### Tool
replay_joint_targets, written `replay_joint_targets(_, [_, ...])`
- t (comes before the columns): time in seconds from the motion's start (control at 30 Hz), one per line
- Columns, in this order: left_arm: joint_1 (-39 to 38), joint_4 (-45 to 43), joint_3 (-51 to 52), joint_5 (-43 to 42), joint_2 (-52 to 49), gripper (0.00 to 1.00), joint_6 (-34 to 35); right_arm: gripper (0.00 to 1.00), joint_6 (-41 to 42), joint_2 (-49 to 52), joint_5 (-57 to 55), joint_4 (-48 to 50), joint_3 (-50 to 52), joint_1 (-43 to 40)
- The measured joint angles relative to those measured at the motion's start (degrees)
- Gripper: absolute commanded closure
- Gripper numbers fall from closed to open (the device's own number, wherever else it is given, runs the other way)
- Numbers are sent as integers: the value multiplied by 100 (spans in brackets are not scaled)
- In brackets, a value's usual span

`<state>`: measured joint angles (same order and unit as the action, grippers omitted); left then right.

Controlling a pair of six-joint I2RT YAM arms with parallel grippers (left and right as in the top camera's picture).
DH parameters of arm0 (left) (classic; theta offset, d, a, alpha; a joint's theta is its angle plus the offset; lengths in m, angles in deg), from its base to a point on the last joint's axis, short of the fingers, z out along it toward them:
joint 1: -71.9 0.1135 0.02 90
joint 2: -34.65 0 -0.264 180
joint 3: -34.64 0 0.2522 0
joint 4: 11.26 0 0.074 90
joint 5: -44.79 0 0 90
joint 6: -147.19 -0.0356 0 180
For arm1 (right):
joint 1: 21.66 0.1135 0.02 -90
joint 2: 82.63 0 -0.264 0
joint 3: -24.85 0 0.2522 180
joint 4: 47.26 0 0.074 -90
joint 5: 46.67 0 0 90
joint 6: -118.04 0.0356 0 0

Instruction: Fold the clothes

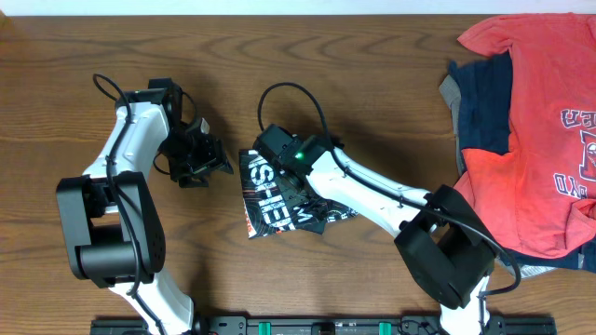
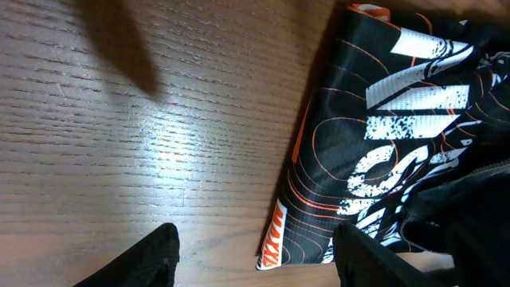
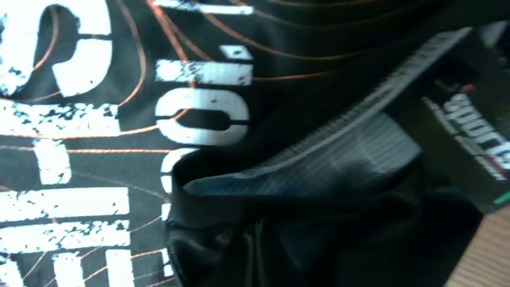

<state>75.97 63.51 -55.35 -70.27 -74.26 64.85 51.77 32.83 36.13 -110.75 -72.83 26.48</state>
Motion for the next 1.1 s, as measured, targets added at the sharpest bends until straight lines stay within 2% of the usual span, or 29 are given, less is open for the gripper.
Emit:
replay_joint_targets(0.17, [0,0,0,0,0,36,0,97,107,0,-52,-61,0,0])
replay_joint_targets(0.2, [0,0,0,0,0,37,2,85,138,0,-31,-55,0,0])
replay_joint_targets(0.23, [0,0,0,0,0,36,0,59,181,0,-9,-46,0,0])
replay_joint_targets(0.27, [0,0,0,0,0,37,0,50,175,0,68,-4,0,0])
replay_joint_targets(0.57, [0,0,0,0,0,36,2,49,168,0,361,157,0,0])
replay_joint_targets(0.77, [0,0,0,0,0,36,2,56,142,52,380,186,0,0])
replay_joint_targets(0.97, [0,0,0,0,0,37,0,97,94,238,417,181,0,0])
replay_joint_targets(1.1, [0,0,0,0,0,37,2,99,160,245,417,170,0,0])
